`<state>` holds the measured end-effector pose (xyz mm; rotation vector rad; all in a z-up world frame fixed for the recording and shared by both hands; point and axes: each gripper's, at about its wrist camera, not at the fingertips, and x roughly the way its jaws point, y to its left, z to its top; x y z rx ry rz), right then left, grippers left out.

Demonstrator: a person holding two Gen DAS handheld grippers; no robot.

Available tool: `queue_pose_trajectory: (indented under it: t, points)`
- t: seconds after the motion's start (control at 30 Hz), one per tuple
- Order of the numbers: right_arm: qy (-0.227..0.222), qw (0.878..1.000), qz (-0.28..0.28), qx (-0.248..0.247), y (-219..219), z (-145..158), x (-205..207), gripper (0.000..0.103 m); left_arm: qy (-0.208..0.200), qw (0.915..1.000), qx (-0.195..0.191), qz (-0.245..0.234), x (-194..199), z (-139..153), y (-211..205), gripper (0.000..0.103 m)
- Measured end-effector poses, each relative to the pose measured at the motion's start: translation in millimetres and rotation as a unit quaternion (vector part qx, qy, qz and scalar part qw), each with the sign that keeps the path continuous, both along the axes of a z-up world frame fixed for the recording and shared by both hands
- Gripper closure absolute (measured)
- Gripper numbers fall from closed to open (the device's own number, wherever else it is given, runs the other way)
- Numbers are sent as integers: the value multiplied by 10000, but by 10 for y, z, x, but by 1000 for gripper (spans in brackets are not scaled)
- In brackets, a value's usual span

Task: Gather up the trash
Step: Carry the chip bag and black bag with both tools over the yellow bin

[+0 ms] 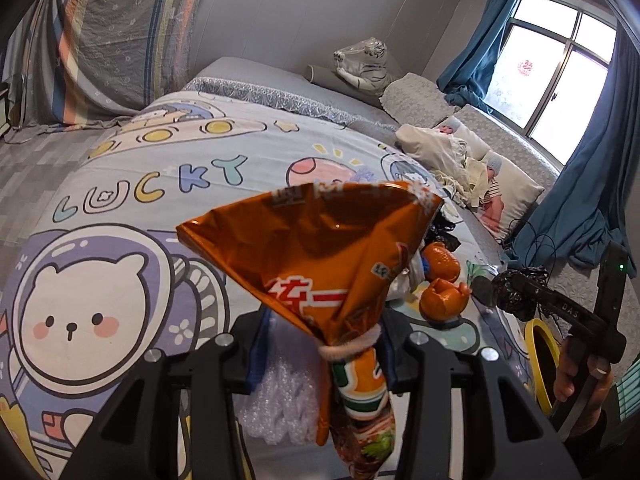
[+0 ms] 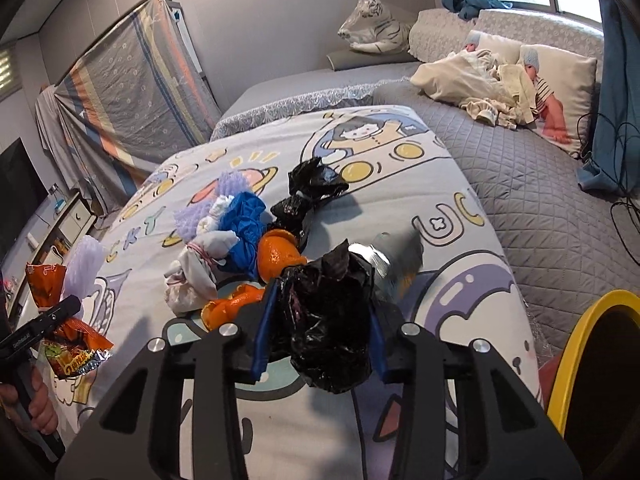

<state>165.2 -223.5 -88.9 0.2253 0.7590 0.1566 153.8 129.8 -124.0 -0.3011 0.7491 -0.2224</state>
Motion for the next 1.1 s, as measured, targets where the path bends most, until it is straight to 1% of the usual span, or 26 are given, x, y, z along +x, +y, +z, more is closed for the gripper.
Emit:
queue_pose_trajectory:
  t: [0.13, 0.37, 0.53, 0.77, 0.9, 1.1]
  points:
    - [-189, 9998, -99, 65, -94, 137, -152, 66, -177, 9998, 85, -64, -85, 128, -51, 63]
    - [-524, 9981, -264, 203, -318, 343, -426, 66, -439, 9983, 249, -301, -147, 344, -277, 63]
    - [-732, 9958, -499, 245, -521, 434, -628, 66, -600, 9958, 343, -596, -146, 465, -562, 63]
    - [-1017, 9902, -898, 328, -894, 541, -922, 66, -731, 9918, 346, -987, -87, 576, -983, 62]
    - [-1156, 9862, -1147, 304, -1096, 569, -1073, 66, -806, 9880, 390, -1259, -51, 620, -1269, 62]
    - [-1252, 9803, -1495, 304, -1377, 576, -1245, 66, -884, 9812, 386, -1672, -23, 691, -1693, 62]
